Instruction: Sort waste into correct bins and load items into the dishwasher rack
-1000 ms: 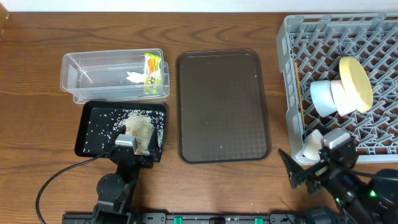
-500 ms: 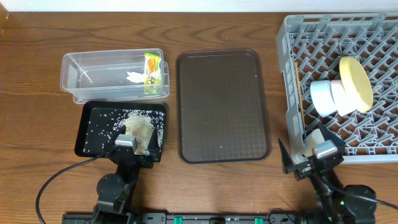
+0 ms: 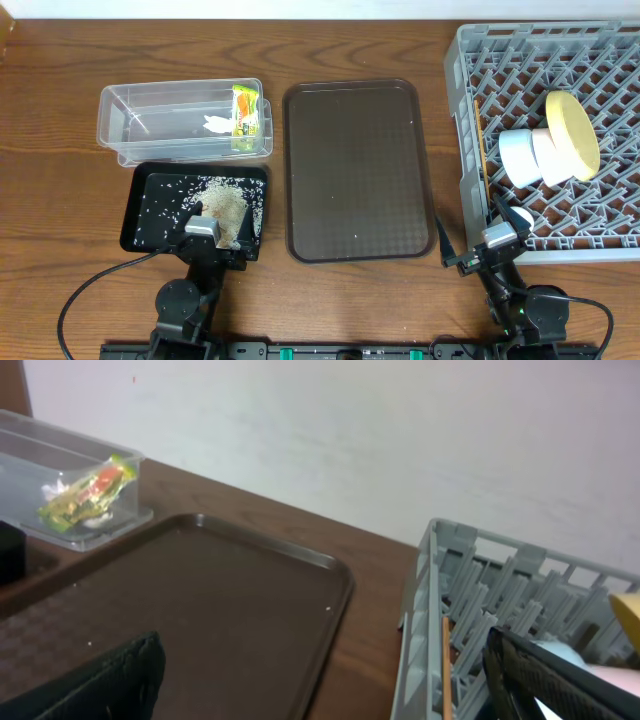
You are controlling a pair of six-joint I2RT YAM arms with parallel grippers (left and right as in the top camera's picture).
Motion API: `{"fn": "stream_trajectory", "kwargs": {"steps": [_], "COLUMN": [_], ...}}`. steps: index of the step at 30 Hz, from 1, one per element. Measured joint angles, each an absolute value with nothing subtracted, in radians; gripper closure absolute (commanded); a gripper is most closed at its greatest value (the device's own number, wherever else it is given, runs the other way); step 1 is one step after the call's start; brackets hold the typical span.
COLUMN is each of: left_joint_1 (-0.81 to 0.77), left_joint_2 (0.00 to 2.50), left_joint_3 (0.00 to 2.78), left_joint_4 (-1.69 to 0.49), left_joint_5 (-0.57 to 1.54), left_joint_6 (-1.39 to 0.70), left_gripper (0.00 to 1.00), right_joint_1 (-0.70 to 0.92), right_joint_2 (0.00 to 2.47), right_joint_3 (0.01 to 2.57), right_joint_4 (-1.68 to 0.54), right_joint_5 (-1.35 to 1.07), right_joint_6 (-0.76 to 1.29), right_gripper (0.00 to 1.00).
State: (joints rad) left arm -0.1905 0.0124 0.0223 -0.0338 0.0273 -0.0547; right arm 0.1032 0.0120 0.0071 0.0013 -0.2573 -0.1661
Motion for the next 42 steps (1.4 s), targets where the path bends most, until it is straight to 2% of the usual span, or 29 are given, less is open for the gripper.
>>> {"fn": "stream_trajectory", "kwargs": {"steps": [42], "left_joint_1": [-0.191], "left_joint_2": [0.012], "left_joint_3": [0.022], "left_joint_4": [-0.034], "left_joint_5": [0.027], "left_joint_6": [-0.055], "left_gripper": [0.09], "right_joint_1": [0.103], "right_joint_2": [0.012], "right_joint_3": [0.007], "right_joint_4": [-0.047], "right_joint_5": [-0.257], "right_joint_6": [-0.166], "right_gripper": [0.01]}}
